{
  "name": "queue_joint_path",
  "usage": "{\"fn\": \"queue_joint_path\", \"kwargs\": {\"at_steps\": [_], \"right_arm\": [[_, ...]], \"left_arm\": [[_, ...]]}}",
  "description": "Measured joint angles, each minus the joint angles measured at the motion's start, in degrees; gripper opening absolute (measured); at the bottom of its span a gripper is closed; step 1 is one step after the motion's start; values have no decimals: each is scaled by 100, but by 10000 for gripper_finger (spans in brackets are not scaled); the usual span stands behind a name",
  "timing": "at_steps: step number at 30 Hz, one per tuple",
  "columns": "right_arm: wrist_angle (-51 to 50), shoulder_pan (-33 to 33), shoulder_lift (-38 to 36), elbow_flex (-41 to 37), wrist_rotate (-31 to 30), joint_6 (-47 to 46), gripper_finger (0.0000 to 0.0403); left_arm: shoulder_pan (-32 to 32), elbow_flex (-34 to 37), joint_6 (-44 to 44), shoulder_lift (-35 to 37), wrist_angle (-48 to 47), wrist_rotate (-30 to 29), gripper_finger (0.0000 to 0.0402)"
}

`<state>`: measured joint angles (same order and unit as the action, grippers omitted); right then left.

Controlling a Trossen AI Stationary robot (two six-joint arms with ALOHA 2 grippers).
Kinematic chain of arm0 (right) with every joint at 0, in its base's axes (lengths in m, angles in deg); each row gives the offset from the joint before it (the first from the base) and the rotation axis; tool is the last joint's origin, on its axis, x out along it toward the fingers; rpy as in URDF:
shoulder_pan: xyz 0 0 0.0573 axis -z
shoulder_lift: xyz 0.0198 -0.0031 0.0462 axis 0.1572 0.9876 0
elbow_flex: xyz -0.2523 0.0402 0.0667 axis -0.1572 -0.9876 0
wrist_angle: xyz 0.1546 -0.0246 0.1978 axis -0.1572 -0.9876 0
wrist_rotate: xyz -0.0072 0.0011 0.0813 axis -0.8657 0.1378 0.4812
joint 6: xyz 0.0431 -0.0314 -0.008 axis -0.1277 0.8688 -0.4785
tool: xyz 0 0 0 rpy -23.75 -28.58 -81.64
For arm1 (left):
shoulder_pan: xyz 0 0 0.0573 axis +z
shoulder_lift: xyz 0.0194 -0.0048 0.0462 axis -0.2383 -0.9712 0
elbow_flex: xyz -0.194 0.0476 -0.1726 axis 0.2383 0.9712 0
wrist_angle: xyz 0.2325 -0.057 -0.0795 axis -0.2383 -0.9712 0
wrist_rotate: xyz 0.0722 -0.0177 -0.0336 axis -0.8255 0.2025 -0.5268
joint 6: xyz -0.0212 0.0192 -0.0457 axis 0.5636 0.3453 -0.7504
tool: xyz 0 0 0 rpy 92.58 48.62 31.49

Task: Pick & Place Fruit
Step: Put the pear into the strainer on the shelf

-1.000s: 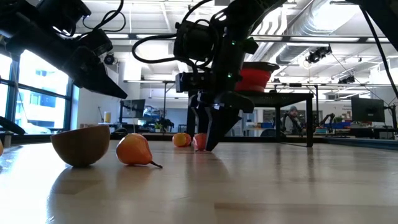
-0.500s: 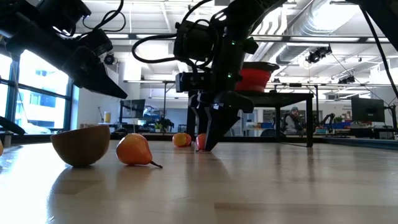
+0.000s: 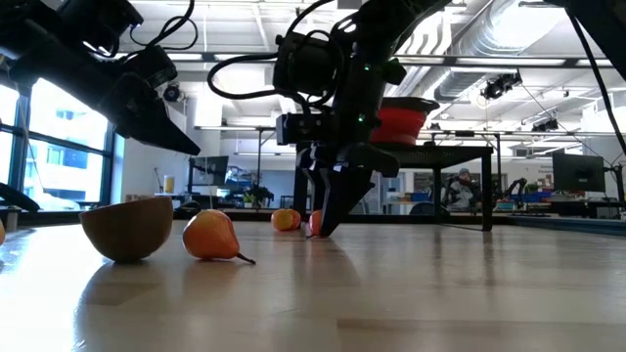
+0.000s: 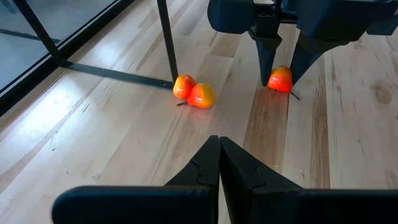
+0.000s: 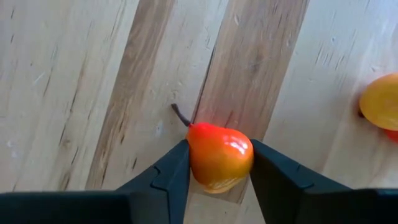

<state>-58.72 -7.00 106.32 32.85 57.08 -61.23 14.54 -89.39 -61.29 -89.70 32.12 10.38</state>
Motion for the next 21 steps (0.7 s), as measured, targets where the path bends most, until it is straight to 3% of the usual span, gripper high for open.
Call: {"fn": "queue_joint_path", "kwargs": {"at_steps": [11,21], "right_arm": [[-99,0,-118,0,-127,-11,140],[-373,0,-960,0,-485,-295,138]], "left_arm": [[0,-1,0,-1,0,18,6],[0,0,0,-1,-3,11,6]]}}
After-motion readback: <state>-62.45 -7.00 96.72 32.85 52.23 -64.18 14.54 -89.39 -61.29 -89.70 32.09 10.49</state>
